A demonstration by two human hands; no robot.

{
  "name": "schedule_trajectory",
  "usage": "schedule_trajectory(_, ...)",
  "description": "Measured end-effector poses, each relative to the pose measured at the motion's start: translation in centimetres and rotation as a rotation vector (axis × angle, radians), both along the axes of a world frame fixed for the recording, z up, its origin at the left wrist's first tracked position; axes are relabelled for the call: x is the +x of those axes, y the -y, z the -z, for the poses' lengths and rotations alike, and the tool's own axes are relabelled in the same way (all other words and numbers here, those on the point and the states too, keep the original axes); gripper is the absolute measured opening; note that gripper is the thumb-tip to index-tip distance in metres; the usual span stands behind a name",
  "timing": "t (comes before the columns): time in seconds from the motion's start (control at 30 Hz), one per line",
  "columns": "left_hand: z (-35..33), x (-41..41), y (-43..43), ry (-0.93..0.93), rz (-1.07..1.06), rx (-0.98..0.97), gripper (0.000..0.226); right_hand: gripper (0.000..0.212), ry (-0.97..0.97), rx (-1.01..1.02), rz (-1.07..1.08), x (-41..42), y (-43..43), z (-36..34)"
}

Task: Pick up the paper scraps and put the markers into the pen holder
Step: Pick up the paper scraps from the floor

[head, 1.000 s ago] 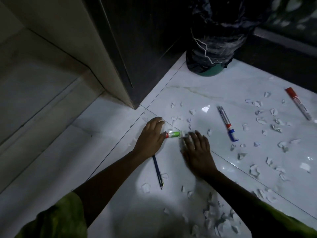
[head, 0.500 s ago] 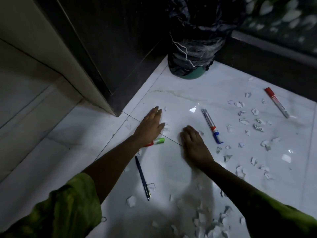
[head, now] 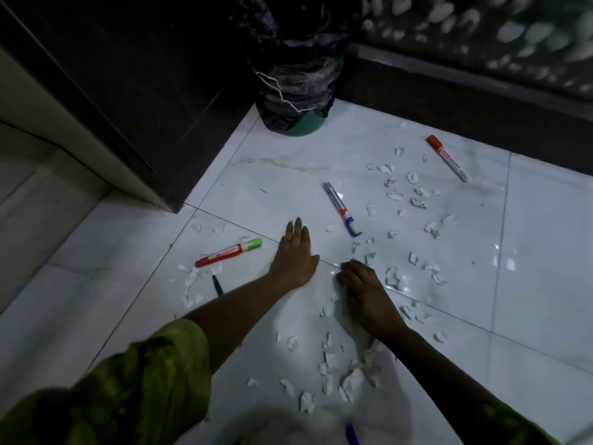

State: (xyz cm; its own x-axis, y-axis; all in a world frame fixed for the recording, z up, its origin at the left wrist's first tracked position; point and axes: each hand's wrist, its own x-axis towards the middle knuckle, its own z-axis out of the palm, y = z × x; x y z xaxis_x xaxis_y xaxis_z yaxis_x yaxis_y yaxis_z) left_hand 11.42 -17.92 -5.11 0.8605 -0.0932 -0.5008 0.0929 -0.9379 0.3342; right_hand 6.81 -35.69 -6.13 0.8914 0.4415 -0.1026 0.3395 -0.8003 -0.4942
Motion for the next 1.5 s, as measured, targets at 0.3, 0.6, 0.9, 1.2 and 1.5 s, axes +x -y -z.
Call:
schedule_trajectory(0.3, -0.1, -4.7, 0.1, 0.215, 0.019, -0.147, 0.059, 0.061, 0.034, -0.048, 0.294, 3.1, 1.4, -1.2)
schedule_trajectory(0.6, 1.8, -13.1, 5.9, 0.350, 0.110, 0.012, 0.091, 0.079, 0.021, 0.023, 0.146, -1.2, 2.8, 0.3)
schedule_trajectory(0.9, 2.7, -7.5, 3.1, 0.508, 0.081, 0.152, 0.070, 0.036, 0.233, -0.215, -0.033, 1.9, 0.4, 0.8)
schedule_trajectory(1.2, 1.7, -3.4, 1.3, 0.563, 0.402, 0.220, 0.018, 0.014, 0.306, -0.305, -0.140, 3.2, -0.4, 0.2)
schedule_trajectory(1.5, -5.5, -0.2, 1.9, 0.122, -0.295, -0.337, 0.042, 0.041, -0.376, 0.372, 0.626, 5.1, -2.4, -5.5)
